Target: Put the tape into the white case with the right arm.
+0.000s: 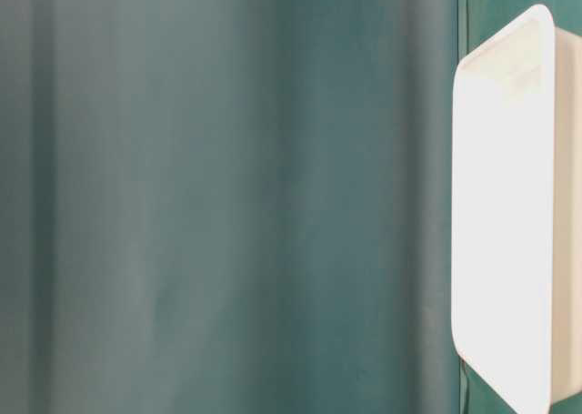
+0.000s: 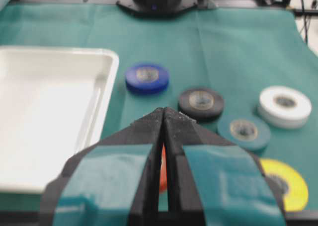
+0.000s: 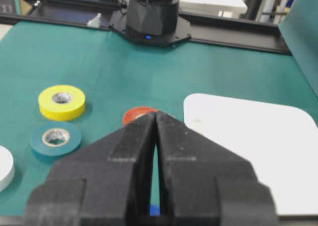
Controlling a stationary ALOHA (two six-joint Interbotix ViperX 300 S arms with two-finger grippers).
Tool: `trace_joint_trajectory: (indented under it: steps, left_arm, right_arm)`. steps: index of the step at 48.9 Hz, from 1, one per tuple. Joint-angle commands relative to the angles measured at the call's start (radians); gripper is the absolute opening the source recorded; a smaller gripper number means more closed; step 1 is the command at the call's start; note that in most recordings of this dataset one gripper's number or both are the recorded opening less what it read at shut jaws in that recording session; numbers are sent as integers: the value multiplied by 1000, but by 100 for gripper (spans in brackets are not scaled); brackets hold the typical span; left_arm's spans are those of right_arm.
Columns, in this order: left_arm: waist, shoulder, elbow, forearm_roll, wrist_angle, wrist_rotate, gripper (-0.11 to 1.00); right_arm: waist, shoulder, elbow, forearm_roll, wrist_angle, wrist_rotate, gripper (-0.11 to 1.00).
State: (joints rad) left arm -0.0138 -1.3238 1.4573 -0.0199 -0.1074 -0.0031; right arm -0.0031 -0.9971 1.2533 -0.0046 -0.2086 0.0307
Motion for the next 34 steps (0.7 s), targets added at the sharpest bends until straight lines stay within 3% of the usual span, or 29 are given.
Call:
trace_joint_trajectory:
  steps: [1,6,12,23,34]
  left_arm:
    - [-3,-18,-5,-2,32,-3,1]
    - [-3,-35,-2,-2,64,-3,1]
    - [-3,-37,9,-2,87,-3,1]
    - [-3,-35,12,-2,89,-3,1]
    - [-3,-37,21,-2,89,-3,1]
  right_arm:
    - [2,9,-9,-2,-9,2,-9]
    - [2,6,0,-17,-9,0,-7]
    - [2,8,11,-32,-11,0,8]
    - [2,9,14,-37,-5,0,64]
    - [32,18,31,-63,-2,0,64]
